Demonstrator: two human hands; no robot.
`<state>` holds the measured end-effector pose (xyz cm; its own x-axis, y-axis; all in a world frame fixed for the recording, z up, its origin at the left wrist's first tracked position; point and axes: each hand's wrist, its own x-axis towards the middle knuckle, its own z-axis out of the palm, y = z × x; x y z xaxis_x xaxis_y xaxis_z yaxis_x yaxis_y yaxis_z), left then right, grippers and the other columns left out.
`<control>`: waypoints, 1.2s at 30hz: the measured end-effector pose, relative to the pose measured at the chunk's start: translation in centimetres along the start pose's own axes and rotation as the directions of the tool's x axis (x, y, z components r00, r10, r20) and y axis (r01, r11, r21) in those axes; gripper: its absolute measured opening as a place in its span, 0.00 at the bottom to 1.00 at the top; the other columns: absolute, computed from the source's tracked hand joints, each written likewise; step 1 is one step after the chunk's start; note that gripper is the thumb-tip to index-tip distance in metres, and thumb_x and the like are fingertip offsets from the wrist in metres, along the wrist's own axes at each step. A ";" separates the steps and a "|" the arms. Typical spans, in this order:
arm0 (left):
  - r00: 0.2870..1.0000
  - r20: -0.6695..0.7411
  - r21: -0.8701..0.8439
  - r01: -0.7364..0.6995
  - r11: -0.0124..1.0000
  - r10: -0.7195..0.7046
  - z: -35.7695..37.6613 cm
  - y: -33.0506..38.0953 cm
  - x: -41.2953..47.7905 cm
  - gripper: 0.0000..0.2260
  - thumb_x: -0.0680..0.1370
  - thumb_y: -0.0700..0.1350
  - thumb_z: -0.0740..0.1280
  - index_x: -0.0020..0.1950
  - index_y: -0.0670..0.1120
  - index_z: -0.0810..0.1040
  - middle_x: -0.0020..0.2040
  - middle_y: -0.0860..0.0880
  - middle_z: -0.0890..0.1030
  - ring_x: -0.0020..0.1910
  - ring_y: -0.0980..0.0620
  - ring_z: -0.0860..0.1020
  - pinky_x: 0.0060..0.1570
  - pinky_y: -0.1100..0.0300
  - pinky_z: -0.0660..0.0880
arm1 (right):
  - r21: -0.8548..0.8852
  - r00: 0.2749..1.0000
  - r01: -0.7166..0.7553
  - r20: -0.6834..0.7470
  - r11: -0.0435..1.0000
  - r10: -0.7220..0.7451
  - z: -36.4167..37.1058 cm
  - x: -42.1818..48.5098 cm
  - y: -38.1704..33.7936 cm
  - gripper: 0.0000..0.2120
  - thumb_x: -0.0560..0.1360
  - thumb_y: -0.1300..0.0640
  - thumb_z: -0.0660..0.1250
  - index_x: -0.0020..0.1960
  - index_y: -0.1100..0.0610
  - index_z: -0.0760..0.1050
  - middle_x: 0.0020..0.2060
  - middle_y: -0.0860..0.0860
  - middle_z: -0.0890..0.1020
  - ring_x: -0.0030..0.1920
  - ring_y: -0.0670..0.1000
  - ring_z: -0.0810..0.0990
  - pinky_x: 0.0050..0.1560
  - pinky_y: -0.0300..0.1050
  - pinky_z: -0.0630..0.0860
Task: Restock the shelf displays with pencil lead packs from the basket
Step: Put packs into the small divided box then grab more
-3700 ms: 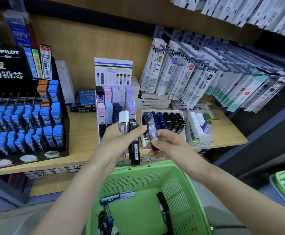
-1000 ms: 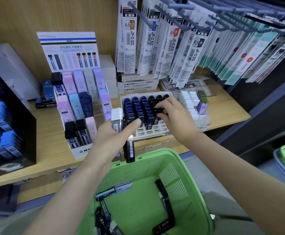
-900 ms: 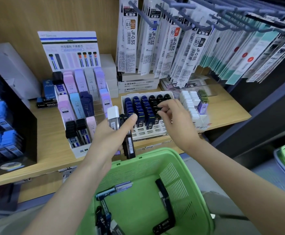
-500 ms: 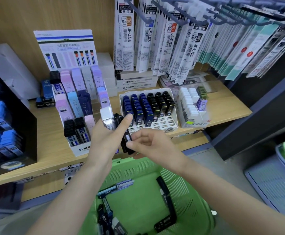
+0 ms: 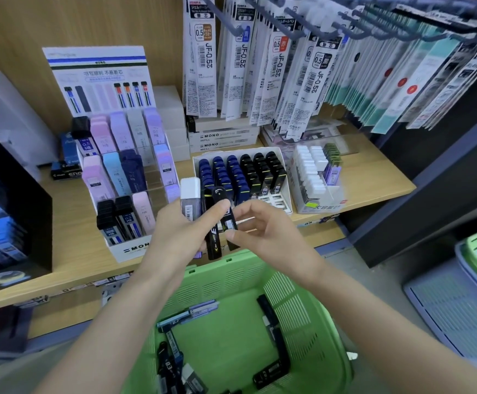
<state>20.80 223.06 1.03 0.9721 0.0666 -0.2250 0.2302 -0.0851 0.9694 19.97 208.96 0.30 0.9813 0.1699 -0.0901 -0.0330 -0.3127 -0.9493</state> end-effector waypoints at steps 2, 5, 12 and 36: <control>1.000 0.014 -0.004 -0.013 1.000 0.013 0.0 0.0 -0.2 0.15 0.74 0.48 0.71 0.33 0.49 0.67 0.19 0.59 0.62 0.20 0.59 0.60 0.20 0.69 0.61 | 0.012 1.000 -0.009 0.014 1.000 0.008 -0.3 -0.2 -0.4 0.17 0.71 0.62 0.72 0.50 0.46 0.70 0.43 0.44 0.76 0.38 0.43 0.77 0.41 0.35 0.75; 0.999 0.033 -0.017 0.003 1.000 -0.002 -0.1 0.2 -0.4 0.11 0.74 0.48 0.71 0.36 0.50 0.72 0.19 0.60 0.64 0.20 0.59 0.62 0.20 0.69 0.62 | 0.012 1.000 0.018 0.020 1.000 -0.018 -0.7 -0.4 -0.9 0.25 0.71 0.64 0.71 0.57 0.40 0.66 0.41 0.45 0.73 0.34 0.42 0.76 0.39 0.35 0.74; 0.999 0.013 -0.016 0.048 0.999 -0.048 -0.5 0.4 -0.5 0.09 0.74 0.49 0.71 0.36 0.53 0.73 0.25 0.56 0.66 0.25 0.54 0.61 0.21 0.68 0.63 | 0.143 0.986 0.001 -0.166 0.990 0.023 -3.0 0.4 -1.0 0.16 0.74 0.64 0.68 0.55 0.47 0.71 0.37 0.51 0.79 0.33 0.48 0.82 0.38 0.40 0.79; 0.979 0.198 0.173 0.013 0.985 -0.048 0.1 0.6 -0.9 0.15 0.72 0.53 0.71 0.34 0.44 0.71 0.21 0.57 0.65 0.20 0.58 0.62 0.22 0.69 0.59 | 0.272 0.995 0.099 -0.001 0.957 -0.103 -4.7 -0.1 -1.8 0.13 0.77 0.55 0.63 0.61 0.54 0.74 0.54 0.53 0.82 0.54 0.51 0.81 0.54 0.41 0.76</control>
<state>20.07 222.82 1.80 0.9498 -0.1276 -0.2858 0.2471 -0.2546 0.9349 20.81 205.14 3.41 0.9797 0.2001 0.0083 0.0143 -0.0282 -0.9995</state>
